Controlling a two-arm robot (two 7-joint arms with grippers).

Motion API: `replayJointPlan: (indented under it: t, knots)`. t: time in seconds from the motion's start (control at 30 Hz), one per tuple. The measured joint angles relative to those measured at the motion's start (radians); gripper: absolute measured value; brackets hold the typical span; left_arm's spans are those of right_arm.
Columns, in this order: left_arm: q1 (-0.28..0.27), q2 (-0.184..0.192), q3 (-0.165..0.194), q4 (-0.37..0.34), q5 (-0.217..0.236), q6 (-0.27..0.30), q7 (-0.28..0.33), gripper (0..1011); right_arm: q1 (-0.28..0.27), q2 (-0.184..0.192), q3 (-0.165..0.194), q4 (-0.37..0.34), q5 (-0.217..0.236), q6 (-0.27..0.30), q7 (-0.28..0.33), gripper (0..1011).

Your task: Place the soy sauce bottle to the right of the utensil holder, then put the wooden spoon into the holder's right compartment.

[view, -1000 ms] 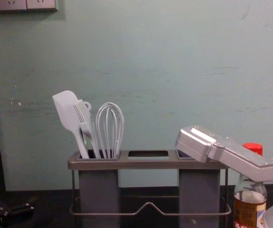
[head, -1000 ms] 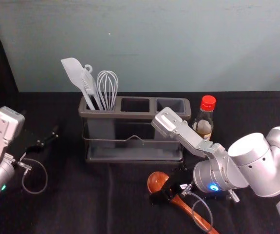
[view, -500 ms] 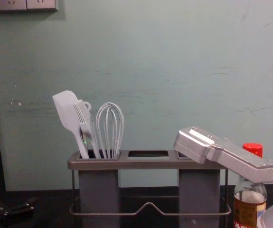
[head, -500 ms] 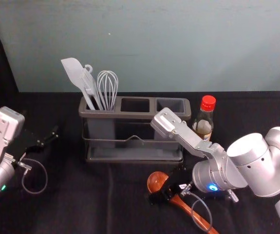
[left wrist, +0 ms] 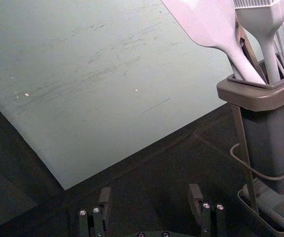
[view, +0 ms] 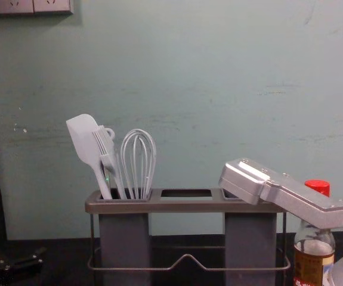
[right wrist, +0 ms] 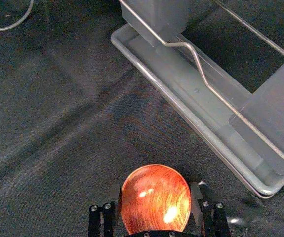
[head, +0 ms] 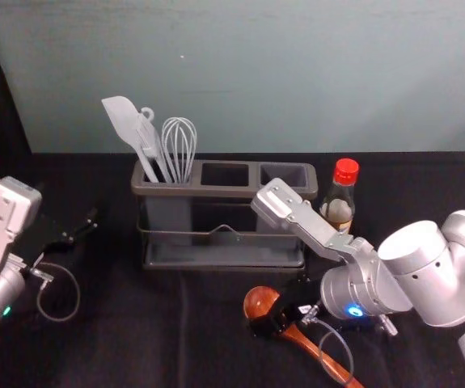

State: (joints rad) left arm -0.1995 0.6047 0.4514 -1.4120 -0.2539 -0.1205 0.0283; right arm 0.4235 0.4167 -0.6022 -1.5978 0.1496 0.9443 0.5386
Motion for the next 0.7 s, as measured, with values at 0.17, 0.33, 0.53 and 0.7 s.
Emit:
replayJointPlan:
  t: [0.17,0.33,0.53,0.7]
  knots:
    - [0.000,0.000,0.000,0.000,0.000,0.000,0.000,1011,0.000,0.000,0.000,-0.001,0.001,0.000,0.000,837]
    - [0.000,0.000,0.000,0.000,0.000,0.000,0.000,1012,-0.006,0.004,0.003,-0.009,0.001,-0.005,-0.001,837]
    - [0.000,0.000,0.000,0.000,0.000,0.000,0.000,1011,-0.051,0.025,0.046,-0.089,0.001,-0.069,-0.012,838]
    - [0.000,0.000,0.000,0.000,0.000,0.000,0.000,1012,-0.104,0.047,0.100,-0.197,0.011,-0.155,-0.034,838]
